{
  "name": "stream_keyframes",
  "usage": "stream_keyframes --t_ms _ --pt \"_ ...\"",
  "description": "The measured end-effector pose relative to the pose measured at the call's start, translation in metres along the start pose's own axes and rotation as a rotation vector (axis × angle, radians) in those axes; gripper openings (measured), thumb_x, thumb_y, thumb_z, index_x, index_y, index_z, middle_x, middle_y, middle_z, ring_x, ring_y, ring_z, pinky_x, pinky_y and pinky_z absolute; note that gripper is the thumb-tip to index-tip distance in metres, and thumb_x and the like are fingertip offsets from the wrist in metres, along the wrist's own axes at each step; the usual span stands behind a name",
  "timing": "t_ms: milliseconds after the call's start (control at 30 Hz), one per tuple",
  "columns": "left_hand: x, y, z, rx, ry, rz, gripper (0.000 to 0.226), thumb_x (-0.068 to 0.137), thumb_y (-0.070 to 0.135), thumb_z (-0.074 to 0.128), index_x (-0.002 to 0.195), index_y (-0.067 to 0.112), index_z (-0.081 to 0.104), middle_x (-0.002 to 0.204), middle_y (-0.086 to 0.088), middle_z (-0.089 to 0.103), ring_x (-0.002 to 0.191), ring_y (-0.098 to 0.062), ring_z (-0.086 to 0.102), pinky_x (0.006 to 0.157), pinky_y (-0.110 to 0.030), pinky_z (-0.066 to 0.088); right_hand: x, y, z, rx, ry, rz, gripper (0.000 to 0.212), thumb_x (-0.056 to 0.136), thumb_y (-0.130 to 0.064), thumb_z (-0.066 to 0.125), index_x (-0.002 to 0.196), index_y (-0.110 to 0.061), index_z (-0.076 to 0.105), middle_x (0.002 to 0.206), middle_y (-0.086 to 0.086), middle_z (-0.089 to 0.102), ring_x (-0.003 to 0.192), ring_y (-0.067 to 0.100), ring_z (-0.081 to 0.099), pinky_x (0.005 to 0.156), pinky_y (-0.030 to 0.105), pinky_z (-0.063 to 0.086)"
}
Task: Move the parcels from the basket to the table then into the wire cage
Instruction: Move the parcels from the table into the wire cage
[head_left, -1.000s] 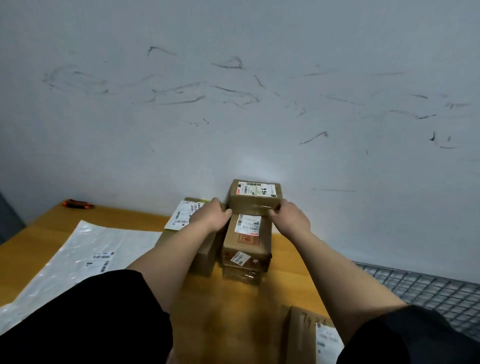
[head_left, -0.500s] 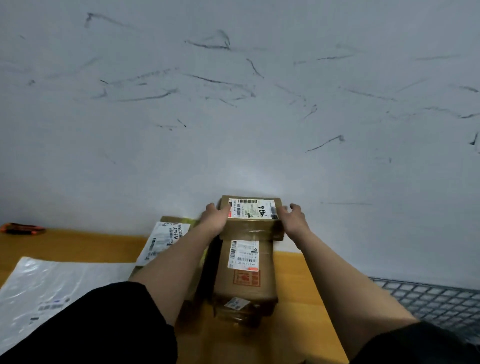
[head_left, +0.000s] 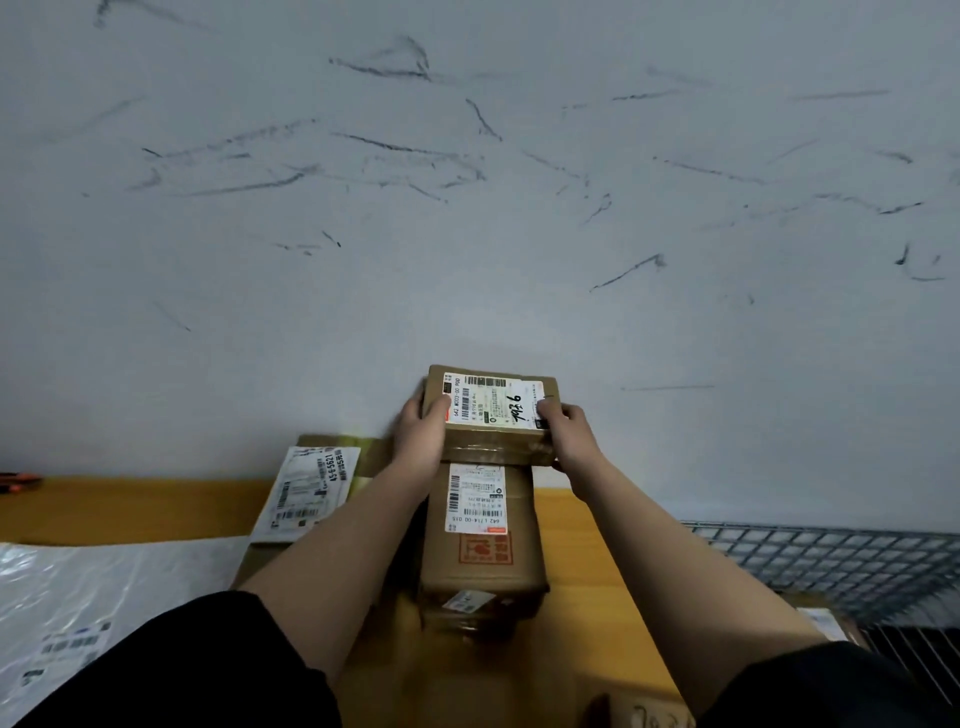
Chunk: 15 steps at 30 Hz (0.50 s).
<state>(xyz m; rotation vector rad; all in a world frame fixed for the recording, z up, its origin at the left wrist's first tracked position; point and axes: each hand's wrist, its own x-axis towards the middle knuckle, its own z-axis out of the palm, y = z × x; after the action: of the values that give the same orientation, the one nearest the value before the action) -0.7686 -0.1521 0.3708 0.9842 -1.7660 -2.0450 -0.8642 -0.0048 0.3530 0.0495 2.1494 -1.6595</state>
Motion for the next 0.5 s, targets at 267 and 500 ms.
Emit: stream_keyframes --t_ms 267,500 --pt "-0.054 0.021 0.01 0.093 -0.097 0.075 0.042 0.091 0.045 0.056 0.121 0.016 0.054 0.113 -0.008 0.064 0.098 -0.022 0.061 0.091 -0.042 0.053 -0.082 -0.003 -0.083 0.027 -0.147 -0.005 0.069 0.089 -0.056 0.054 0.145 -0.031 0.023 0.121 0.004 0.057 0.097 0.025 0.063 0.081 0.038 0.056" --pt "-0.136 0.022 0.074 0.191 -0.245 0.101 0.042 0.092 0.048 0.053 0.117 0.015 0.052 0.098 -0.001 0.059 0.097 -0.021 0.056 0.09 -0.037 0.05 -0.153 0.013 -0.188 -0.014 -0.281 0.016 0.039 0.09 -0.051 0.056 0.108 -0.018 0.066 0.1 0.007 0.061 0.086 0.022 0.064 0.085 0.037 0.056"
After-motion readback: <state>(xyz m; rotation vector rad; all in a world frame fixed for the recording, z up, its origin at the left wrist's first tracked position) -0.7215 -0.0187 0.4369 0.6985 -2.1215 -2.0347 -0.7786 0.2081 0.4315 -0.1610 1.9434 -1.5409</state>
